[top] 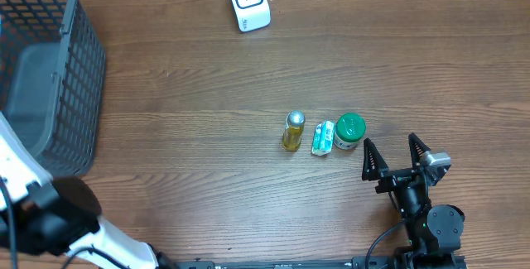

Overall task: Scan the item barcode
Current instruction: 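Lift the Pantree bag out and carry it toward the oil bottle, then lower the Pantree bag onto the table left of the bottle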

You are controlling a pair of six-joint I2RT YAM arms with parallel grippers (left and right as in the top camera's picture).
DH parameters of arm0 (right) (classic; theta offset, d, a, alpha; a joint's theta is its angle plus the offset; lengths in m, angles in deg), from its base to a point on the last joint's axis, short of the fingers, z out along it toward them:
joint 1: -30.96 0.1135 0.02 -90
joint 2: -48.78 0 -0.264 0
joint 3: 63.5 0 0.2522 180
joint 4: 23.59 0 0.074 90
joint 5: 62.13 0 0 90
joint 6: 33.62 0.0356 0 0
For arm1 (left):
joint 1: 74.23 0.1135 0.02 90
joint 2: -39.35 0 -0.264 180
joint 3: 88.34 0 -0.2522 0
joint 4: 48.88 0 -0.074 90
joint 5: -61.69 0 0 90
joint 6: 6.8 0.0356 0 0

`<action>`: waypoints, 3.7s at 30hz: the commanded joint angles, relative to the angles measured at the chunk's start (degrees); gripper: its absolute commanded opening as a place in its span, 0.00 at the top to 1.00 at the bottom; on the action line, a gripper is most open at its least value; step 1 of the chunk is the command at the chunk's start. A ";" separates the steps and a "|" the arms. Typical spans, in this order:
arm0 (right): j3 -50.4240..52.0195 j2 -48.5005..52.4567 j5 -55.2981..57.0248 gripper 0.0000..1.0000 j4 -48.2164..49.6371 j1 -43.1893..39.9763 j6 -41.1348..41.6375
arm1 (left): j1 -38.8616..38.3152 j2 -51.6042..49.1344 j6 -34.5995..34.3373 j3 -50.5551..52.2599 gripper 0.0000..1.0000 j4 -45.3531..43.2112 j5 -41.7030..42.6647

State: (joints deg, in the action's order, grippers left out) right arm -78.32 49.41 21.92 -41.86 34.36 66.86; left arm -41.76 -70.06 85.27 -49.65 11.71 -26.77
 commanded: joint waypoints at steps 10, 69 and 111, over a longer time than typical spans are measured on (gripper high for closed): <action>0.59 -0.46 0.33 0.00 0.24 -0.26 0.00 | -20.11 16.65 -14.29 -2.43 0.96 17.40 1.07; 0.59 -0.46 0.33 0.00 0.24 -0.26 0.00 | -61.11 11.26 -53.29 63.71 0.80 -11.32 -12.41; 0.59 -0.46 0.33 0.00 0.24 -0.26 0.00 | -59.06 7.04 -29.86 50.95 0.69 13.90 0.63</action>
State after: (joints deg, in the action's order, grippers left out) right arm -78.32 49.41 21.92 -41.89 34.36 66.84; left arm -100.86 -60.55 53.88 1.47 24.65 -27.36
